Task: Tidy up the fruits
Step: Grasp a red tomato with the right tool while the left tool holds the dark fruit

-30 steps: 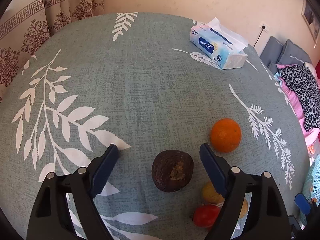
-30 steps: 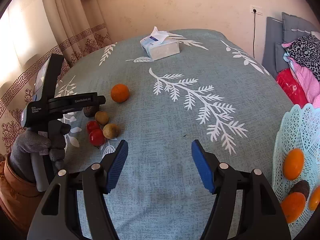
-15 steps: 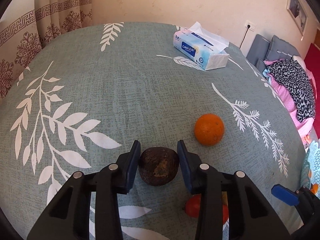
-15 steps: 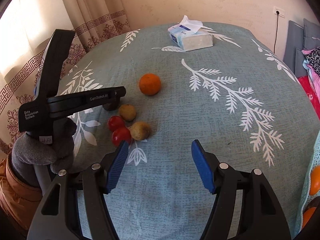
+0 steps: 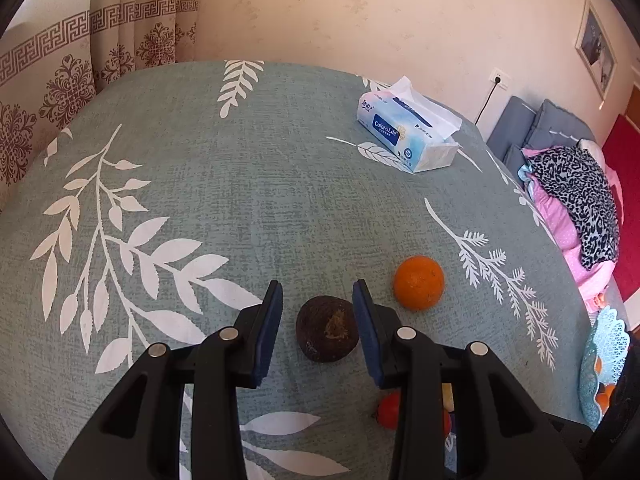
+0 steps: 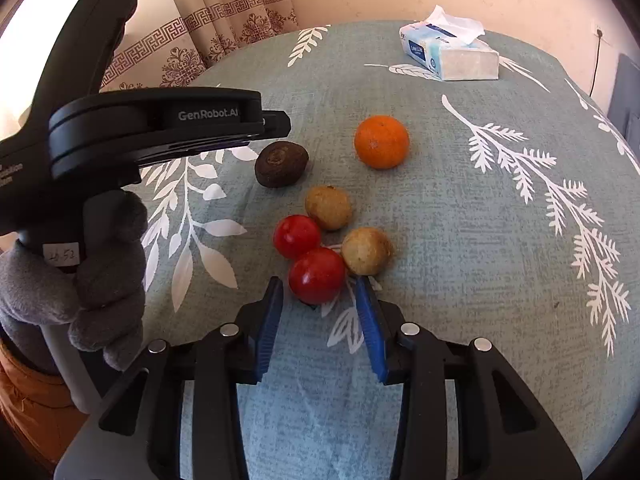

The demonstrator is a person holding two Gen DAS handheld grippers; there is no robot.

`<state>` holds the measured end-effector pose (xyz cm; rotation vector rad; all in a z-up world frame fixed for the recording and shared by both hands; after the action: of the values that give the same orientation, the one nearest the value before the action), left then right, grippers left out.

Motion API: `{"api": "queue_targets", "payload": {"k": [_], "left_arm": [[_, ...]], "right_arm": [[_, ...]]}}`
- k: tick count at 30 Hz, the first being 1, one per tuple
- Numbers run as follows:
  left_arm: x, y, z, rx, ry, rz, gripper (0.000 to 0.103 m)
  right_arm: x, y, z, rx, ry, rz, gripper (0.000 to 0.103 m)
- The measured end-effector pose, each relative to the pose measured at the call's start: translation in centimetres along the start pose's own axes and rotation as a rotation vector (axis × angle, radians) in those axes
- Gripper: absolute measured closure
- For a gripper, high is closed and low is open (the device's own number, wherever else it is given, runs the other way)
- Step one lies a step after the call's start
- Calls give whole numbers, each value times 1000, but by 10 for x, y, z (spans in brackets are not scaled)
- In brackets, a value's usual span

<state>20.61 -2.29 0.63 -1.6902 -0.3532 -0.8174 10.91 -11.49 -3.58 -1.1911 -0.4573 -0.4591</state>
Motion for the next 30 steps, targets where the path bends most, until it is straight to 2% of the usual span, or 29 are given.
{"api": "queue_targets", "payload": {"k": [4,6,7,11,20,22,25,30], "left_arm": [[0,1,7,-10,-34,0,63],[-1,1,7,-12,-40,0,48],[-1,2,7,-14,-41,-1,45],[-3,4,4,-19,-35,5,44],[-15,23,-3,13,5,56,44],[-16,23,-7,25,31,52,50],[-17,23,-13,14,60,47,63],[-14,18,-16,21,68,33,65]], "right_arm": [[4,6,4,-50,-37,-33,71],[3,6,4,-61,-45,-40,73],[2,5,3,-62,-47,-42,74],[-4,-3,0,-50,-39,-39,74],[-13,-27,-14,-32,16,-58,74],[-14,-33,-17,-32,24,-65,74],[-15,-41,-22,-33,39,-80,74],[-15,-59,-34,-42,77,-125,74]]}}
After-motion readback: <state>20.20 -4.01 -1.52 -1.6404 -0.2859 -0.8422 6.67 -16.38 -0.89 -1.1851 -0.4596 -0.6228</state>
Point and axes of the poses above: each gripper's, at about its wrist camera, not at the fingertips, and y roughly the way its jaws point, z to its left, x to its top, the point moved 5 cm from there along y, roughly the way its jaws point, and after that the axes turned 11 degrees about y, right-handed, at the moved point
